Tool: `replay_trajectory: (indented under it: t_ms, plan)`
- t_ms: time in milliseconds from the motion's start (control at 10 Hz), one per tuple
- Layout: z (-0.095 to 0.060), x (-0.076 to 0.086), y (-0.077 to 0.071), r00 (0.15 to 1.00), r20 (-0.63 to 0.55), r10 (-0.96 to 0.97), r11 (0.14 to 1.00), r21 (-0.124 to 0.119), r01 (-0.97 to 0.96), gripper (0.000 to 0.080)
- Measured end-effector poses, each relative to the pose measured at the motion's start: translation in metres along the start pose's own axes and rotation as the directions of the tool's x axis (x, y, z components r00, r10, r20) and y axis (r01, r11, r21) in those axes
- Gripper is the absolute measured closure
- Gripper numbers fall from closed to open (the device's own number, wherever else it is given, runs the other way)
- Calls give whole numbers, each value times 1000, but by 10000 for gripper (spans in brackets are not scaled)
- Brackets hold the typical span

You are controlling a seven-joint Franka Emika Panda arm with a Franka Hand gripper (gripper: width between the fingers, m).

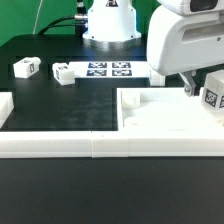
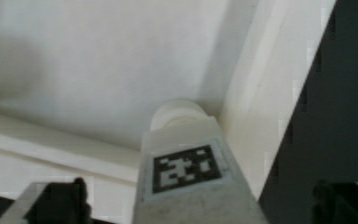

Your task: Assemble one leg

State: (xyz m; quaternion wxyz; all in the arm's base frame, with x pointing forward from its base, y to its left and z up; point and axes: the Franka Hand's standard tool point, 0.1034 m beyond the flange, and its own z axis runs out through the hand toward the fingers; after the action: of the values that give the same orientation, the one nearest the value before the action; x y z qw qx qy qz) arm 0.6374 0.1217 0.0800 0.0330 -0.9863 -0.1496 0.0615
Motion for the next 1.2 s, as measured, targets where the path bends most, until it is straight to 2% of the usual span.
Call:
replay_trajectory:
  t_ms: [200, 500, 600, 700, 1000, 1200]
  plan:
    - [0, 0, 0, 1000, 0, 0, 1000, 0, 0, 461]
    - [0, 0, 1, 995, 0, 99, 995, 2, -99, 508]
    - [1, 0, 1, 980, -7, 199, 980, 6, -199, 508]
    - [1, 0, 2, 943, -42, 331, 944, 20, -330, 508]
    - [1, -1, 0, 784, -73, 617, 787, 60, -614, 508]
    - [1, -1, -1, 626, -58, 778, 629, 80, -773, 508]
